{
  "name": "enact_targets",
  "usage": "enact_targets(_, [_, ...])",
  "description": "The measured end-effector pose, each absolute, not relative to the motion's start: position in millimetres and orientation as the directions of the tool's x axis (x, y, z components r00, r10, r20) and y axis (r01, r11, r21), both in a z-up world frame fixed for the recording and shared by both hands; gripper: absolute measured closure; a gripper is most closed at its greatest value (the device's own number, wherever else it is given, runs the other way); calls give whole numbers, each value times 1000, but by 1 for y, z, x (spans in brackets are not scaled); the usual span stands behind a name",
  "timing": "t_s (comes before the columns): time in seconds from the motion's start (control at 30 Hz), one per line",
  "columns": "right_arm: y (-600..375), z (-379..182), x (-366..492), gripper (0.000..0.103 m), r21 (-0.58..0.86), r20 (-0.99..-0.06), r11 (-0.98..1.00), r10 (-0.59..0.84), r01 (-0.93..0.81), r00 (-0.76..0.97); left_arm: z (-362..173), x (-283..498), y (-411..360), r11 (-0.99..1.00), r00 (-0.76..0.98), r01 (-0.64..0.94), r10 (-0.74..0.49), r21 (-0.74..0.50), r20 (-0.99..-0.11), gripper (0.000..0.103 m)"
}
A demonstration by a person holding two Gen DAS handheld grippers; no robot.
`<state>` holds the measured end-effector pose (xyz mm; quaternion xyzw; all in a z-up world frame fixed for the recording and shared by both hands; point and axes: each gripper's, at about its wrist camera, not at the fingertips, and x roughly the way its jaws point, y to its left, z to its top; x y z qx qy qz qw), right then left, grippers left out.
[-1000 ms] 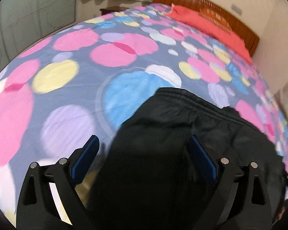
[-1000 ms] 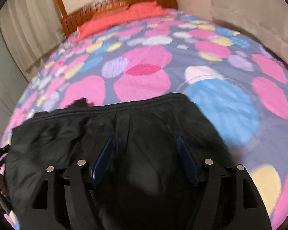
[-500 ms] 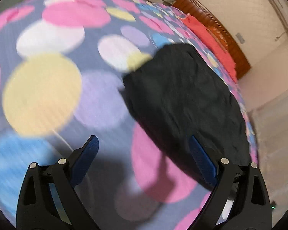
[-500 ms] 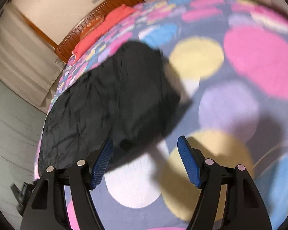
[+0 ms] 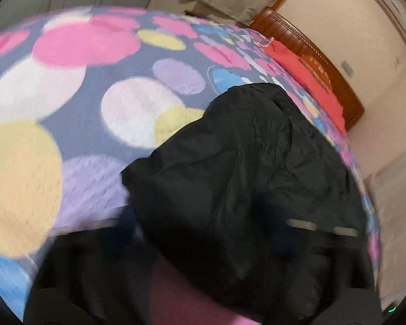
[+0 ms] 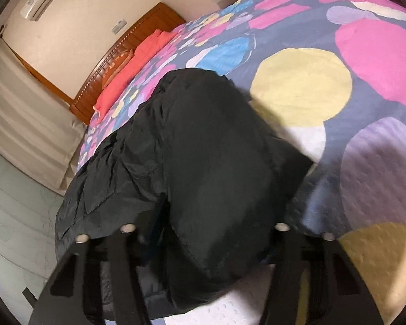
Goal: Fold large clothes
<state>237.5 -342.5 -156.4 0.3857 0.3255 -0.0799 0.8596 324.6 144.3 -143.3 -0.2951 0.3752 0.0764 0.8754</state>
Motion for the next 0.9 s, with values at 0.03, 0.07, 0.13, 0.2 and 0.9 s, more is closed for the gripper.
enact_targets(0.03, [-345,-158,235,61,617,-611,689,117,379,783,-145,326,143,815,705,-343,-104,-466,-702,57])
enact_targets(0.07, [-346,-158,232,63,621,-603,692,122,368,788,-144,324,142,814,712,-337,-109,-473,-694,64])
enact_targets(0.13, [-345,-157,229,71,622,-594,697,124,356,795,-140,320,140,827,715,-312,-120,-468,-689,72])
enact_targets(0.2, [-343,-156,225,75,627,-588,695,125,352,799,-137,316,140,832,716,-300,-126,-466,-687,76])
enact_targets(0.9, [-351,-151,105,77,656,-613,679,224,329,758,-128,163,170,801,683,-293,-207,-522,-701,78])
